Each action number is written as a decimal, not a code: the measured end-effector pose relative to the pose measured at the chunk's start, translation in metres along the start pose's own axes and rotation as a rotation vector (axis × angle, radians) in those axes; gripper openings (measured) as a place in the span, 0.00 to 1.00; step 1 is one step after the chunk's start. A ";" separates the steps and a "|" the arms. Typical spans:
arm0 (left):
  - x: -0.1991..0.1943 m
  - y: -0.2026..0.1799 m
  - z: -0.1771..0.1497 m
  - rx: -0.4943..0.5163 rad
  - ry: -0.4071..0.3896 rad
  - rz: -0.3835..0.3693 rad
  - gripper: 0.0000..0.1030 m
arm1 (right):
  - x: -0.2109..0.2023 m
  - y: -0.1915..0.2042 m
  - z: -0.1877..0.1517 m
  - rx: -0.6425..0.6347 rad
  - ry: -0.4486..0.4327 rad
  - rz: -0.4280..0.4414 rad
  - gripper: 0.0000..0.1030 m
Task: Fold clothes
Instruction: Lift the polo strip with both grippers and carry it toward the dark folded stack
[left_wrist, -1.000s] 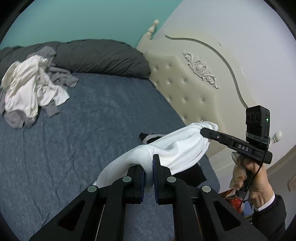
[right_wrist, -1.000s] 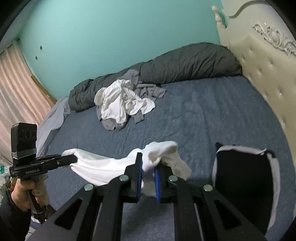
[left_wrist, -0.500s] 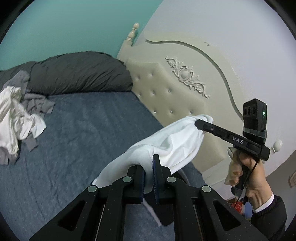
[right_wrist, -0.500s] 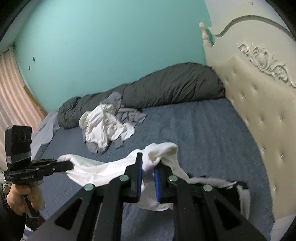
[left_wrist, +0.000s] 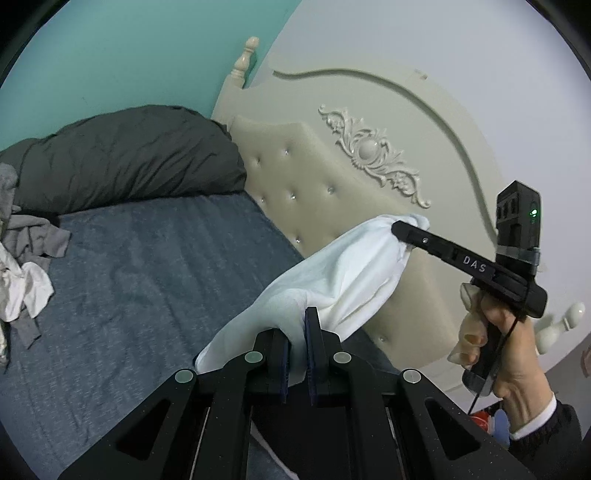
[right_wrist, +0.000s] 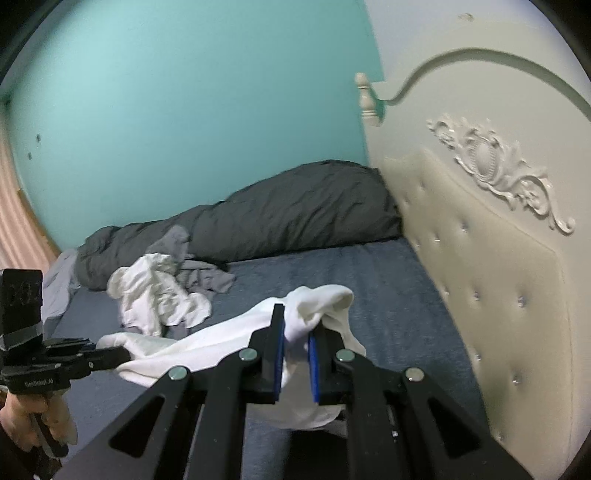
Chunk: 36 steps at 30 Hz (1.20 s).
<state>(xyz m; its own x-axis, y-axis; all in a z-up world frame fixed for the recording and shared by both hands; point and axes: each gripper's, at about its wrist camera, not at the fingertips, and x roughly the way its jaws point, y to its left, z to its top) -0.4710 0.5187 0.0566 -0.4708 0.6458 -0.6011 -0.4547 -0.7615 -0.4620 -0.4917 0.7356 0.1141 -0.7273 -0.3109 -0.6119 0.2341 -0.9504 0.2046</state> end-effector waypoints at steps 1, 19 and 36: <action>0.008 -0.001 0.000 0.004 0.002 -0.001 0.07 | 0.004 -0.006 0.000 0.003 -0.001 -0.013 0.10; 0.070 -0.069 -0.134 0.039 0.159 -0.073 0.07 | -0.007 -0.106 -0.127 0.090 0.085 -0.016 0.10; 0.079 -0.077 -0.277 -0.041 0.254 -0.038 0.07 | -0.069 -0.120 -0.278 0.198 0.212 0.049 0.10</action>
<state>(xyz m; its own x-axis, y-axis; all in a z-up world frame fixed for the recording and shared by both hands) -0.2638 0.6129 -0.1356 -0.2470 0.6430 -0.7249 -0.4348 -0.7421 -0.5101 -0.2908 0.8694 -0.0806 -0.5623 -0.3702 -0.7394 0.1199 -0.9212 0.3700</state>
